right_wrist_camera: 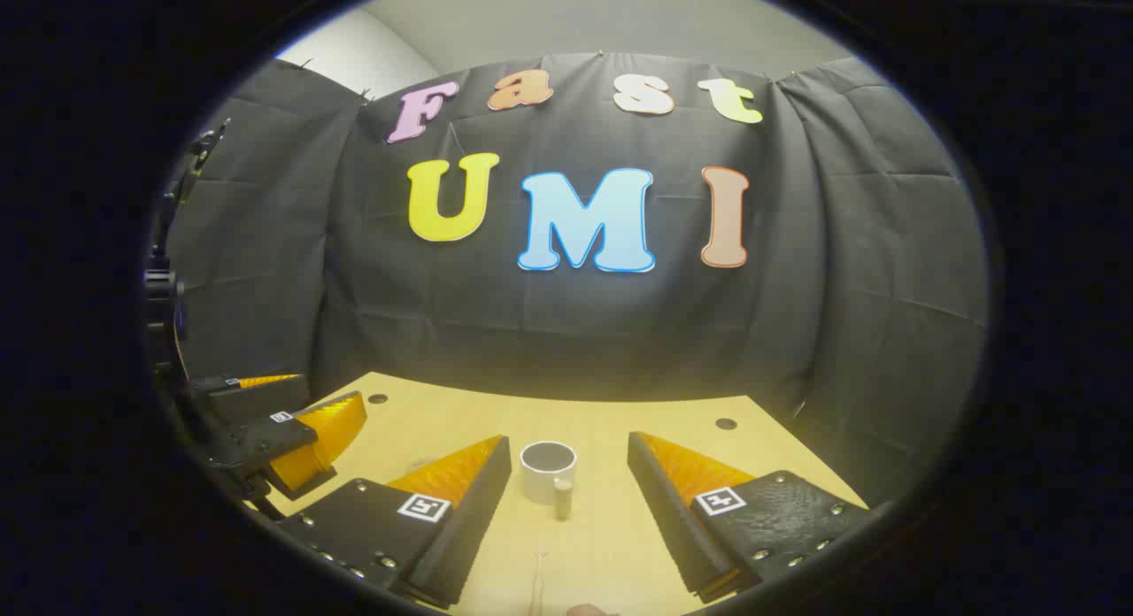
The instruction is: Put the toothbrush and toothpaste on the desktop into the cup, then pick up the cup and place it on the coaster on the desktop.
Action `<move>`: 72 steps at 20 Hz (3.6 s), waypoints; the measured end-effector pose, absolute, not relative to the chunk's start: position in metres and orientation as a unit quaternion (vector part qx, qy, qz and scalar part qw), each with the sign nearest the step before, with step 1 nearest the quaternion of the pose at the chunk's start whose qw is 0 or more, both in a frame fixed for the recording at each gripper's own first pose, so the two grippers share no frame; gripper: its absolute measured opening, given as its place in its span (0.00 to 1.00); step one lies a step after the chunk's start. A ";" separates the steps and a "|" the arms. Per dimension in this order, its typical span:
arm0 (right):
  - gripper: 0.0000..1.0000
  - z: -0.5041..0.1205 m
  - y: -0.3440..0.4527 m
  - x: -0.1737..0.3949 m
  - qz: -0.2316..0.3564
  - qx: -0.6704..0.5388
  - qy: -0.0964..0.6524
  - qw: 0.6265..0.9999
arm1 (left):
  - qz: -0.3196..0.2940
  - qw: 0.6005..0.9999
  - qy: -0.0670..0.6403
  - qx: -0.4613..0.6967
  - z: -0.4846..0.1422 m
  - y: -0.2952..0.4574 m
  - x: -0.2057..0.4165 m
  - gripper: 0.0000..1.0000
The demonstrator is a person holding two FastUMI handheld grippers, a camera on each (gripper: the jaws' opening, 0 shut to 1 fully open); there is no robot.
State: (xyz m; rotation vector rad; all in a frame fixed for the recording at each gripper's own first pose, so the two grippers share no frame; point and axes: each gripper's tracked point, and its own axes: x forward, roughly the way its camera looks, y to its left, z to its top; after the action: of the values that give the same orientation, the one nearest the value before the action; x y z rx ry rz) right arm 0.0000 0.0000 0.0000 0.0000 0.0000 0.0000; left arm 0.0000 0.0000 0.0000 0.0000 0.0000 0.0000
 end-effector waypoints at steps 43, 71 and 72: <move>0.86 -0.217 0.044 0.012 0.047 0.049 0.431 0.900 | -0.011 0.858 0.513 -0.025 -0.257 0.021 -0.014 0.98; 0.08 -0.282 0.038 -0.020 0.032 0.043 0.614 0.788 | -0.013 0.806 0.592 0.000 -0.285 0.030 -0.019 0.40; 0.09 -0.281 0.039 -0.018 0.036 0.052 0.611 0.789 | -0.010 0.808 0.589 -0.002 -0.286 0.031 -0.019 0.39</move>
State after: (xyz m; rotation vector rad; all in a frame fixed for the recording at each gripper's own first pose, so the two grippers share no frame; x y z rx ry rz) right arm -0.0181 0.0388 -0.2807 0.1120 1.3156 0.0773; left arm -0.0188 0.0310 -0.2859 -0.0041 1.2605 -0.0220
